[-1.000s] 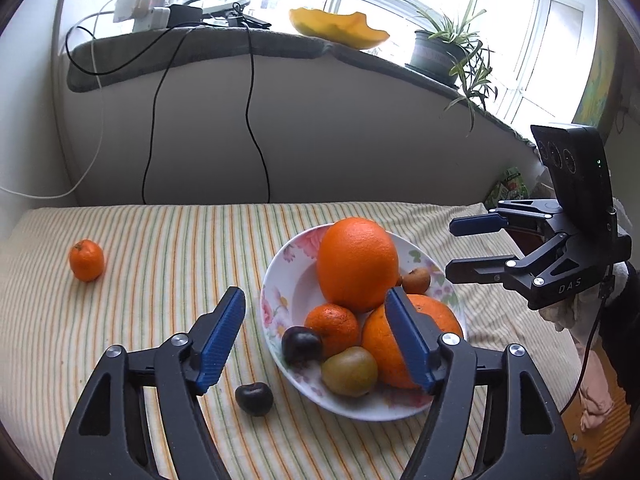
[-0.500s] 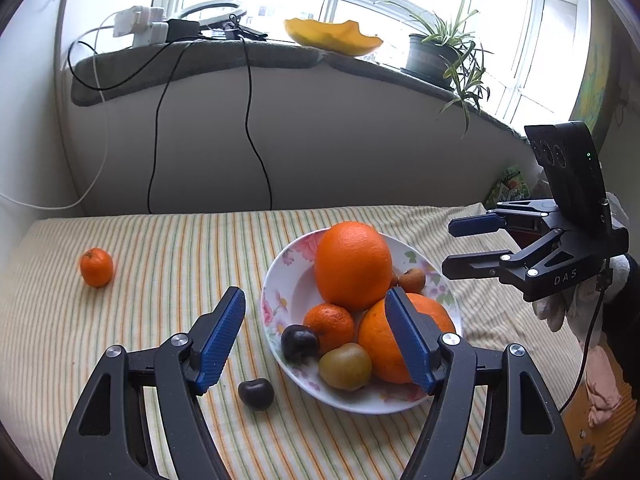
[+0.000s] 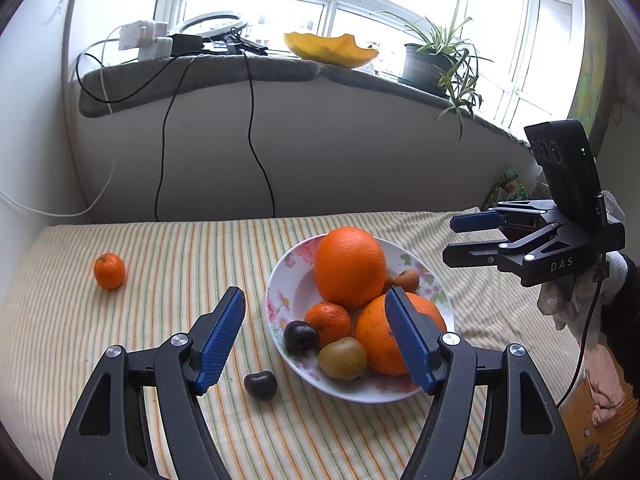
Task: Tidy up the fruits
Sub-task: 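Withdraw both open grippers from the bowl toward the loose plum and tangerine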
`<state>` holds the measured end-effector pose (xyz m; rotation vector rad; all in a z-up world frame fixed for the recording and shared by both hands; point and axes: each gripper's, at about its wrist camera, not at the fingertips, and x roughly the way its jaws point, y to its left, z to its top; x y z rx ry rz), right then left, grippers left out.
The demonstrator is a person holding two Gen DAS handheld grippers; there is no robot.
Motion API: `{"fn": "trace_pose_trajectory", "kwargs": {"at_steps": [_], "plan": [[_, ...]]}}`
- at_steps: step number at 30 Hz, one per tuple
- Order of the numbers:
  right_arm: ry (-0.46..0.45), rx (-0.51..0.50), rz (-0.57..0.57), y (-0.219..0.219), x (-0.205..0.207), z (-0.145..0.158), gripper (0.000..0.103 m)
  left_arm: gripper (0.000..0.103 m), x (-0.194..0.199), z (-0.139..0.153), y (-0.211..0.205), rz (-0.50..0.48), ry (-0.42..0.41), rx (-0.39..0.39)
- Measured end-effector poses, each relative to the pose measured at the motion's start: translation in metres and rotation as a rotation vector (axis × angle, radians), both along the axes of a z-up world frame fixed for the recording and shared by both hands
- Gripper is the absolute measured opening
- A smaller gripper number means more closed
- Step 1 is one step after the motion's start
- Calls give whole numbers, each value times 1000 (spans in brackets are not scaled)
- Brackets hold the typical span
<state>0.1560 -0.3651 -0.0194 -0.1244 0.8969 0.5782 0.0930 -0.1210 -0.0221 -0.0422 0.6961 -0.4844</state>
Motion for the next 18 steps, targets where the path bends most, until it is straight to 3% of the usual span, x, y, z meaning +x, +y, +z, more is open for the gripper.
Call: {"fn": "trace_pose_trajectory", "kwargs": {"at_steps": [18], "plan": [[2,65,-105,-6,-12,9,79,72,-11,6,15,26,-30,1]]}}
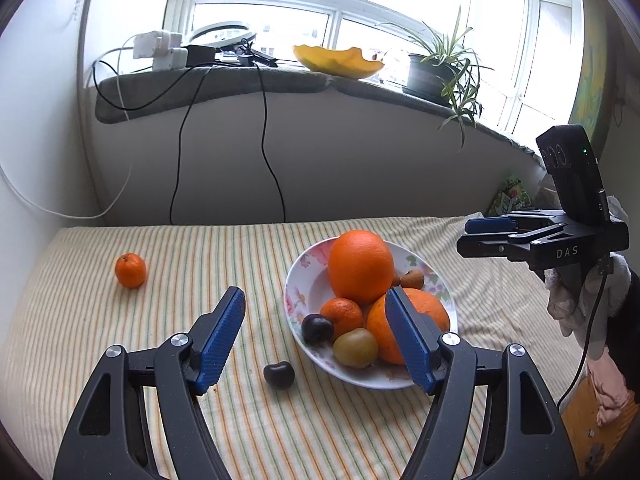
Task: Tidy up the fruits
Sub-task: 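Withdraw both open grippers from the bowl toward the loose plum and tangerine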
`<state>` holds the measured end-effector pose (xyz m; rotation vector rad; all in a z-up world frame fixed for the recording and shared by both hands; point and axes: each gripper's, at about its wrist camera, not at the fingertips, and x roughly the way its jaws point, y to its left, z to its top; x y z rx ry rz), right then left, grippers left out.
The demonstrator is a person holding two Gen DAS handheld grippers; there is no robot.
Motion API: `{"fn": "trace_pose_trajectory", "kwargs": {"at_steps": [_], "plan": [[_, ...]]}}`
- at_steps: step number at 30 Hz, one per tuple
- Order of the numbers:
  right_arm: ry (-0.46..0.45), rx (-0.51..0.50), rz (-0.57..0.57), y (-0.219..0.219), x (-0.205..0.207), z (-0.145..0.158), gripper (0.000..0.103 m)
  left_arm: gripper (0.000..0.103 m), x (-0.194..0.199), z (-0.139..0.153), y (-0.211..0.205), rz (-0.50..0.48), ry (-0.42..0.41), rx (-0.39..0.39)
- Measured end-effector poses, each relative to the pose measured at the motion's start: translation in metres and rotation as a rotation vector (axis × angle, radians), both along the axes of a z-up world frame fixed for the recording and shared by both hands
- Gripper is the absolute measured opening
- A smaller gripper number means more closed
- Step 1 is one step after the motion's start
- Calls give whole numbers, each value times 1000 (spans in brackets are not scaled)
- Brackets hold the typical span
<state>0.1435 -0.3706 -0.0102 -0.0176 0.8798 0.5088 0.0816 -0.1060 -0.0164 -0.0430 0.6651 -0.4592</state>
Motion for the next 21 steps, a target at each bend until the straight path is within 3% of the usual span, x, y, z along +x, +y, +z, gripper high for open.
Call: {"fn": "trace_pose_trajectory", "kwargs": {"at_steps": [10,21], "plan": [[-2,82,19,17,-23,6,79,72,-7,1,16,25,-14,-3],[-73,107,68,67,-61,10,79,72,-11,-5,48,84,-10,-13]]}}
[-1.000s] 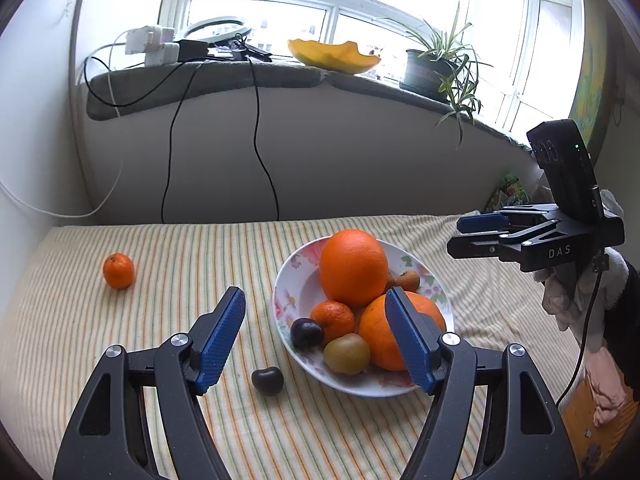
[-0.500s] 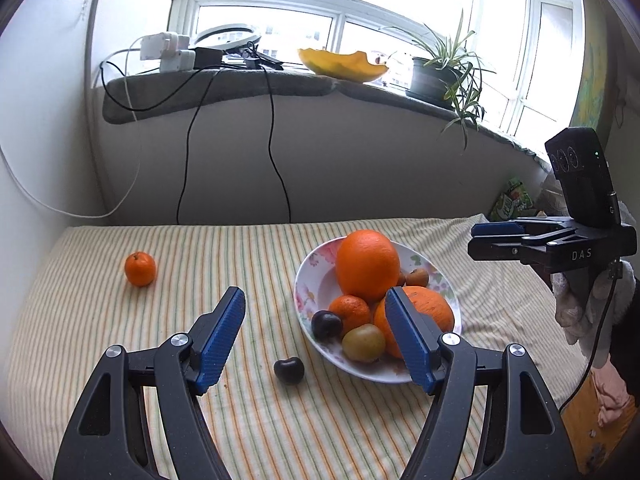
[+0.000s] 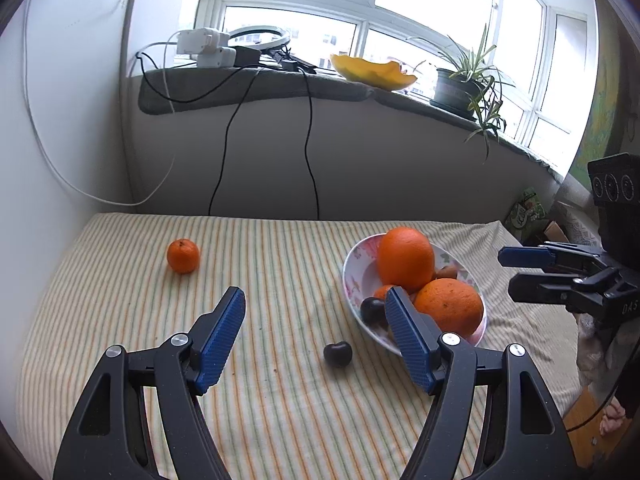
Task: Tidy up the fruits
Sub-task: 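Close the right gripper on the dark plum while the left approaches the tangerine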
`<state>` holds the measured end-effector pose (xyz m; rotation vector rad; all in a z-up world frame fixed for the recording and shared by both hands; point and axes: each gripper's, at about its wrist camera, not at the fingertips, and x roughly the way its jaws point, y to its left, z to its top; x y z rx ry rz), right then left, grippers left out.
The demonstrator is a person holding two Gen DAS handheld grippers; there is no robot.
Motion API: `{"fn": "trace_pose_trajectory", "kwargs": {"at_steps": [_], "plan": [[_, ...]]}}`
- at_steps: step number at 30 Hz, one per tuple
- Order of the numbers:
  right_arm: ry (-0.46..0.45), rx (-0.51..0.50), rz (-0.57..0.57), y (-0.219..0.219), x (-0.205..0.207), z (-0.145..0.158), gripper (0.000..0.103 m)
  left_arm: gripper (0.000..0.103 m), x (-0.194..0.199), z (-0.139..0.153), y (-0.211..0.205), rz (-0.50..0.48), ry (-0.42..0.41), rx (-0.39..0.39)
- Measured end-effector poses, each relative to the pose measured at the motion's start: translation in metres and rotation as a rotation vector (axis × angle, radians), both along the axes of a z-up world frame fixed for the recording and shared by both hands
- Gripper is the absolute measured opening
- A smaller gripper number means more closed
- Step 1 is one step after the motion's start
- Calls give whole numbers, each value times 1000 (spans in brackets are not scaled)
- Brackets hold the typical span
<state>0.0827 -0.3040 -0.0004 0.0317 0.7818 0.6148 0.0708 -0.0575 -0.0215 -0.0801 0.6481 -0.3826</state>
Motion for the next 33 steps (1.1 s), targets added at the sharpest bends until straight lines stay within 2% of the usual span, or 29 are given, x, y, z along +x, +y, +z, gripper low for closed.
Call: {"fn": "trace_pose_trajectory", "kwargs": {"at_steps": [4,8,11,13,15,22,26,33], "plan": [[-6,1,34,25,-13,-6,78,72,1,-4,17,31,3,3],[4,-30,91,56,-19,-16,72,72,5,-9,35,63,14,-1],[21,-68,139,76,-18,-25,61,72,9,-12,49,83,23,-5],[25,-103,174,89,-18,-30,49,72,13,-14,58,98,28,-9],[17,-146,211,100,-17,-34,46,72,17,-16,67,106,35,-19],[-40,-406,381,138,-4,-40,42,64,39,-24,82,105,80,-44],[-34,-541,465,155,6,-53,42,62,54,-30,86,110,104,-53],[-4,-651,553,172,24,-68,42,58,85,-41,83,106,131,-22]]}}
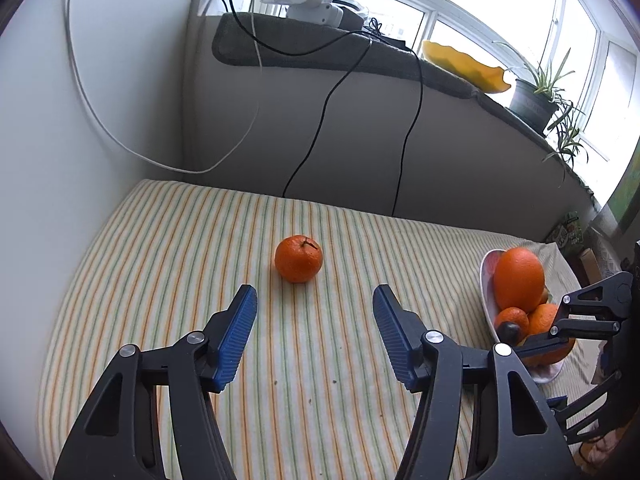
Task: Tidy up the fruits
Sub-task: 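Close the right gripper on the dark plum while the left approaches the tangerine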
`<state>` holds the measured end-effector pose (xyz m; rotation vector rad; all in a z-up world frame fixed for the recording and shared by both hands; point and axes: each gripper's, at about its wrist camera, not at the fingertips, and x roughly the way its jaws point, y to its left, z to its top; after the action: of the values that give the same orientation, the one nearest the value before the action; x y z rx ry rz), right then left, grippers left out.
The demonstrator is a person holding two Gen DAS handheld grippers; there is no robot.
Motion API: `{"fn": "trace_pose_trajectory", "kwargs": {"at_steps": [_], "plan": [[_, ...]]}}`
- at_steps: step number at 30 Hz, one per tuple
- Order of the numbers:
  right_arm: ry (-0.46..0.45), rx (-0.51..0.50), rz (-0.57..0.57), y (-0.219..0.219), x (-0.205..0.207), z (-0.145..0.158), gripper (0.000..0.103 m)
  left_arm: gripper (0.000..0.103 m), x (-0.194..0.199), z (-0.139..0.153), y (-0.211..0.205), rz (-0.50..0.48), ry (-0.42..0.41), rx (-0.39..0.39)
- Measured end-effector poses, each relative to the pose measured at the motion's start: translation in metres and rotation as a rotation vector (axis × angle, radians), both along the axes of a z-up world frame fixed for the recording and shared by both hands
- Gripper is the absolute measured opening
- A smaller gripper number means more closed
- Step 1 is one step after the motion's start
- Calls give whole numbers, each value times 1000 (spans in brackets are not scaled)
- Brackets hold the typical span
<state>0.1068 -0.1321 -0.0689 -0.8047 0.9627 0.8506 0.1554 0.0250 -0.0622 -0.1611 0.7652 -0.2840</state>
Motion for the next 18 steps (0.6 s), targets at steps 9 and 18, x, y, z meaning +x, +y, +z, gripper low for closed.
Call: {"fn": "trace_pose_trajectory", "kwargs": {"at_steps": [9,18], "plan": [[54,-98,62,16,20,-14,42,54,27,-18,-6,2,34,-4],[57,-221,128,42,36,-40,31,52,41,-26,-1,7,54,-9]]}}
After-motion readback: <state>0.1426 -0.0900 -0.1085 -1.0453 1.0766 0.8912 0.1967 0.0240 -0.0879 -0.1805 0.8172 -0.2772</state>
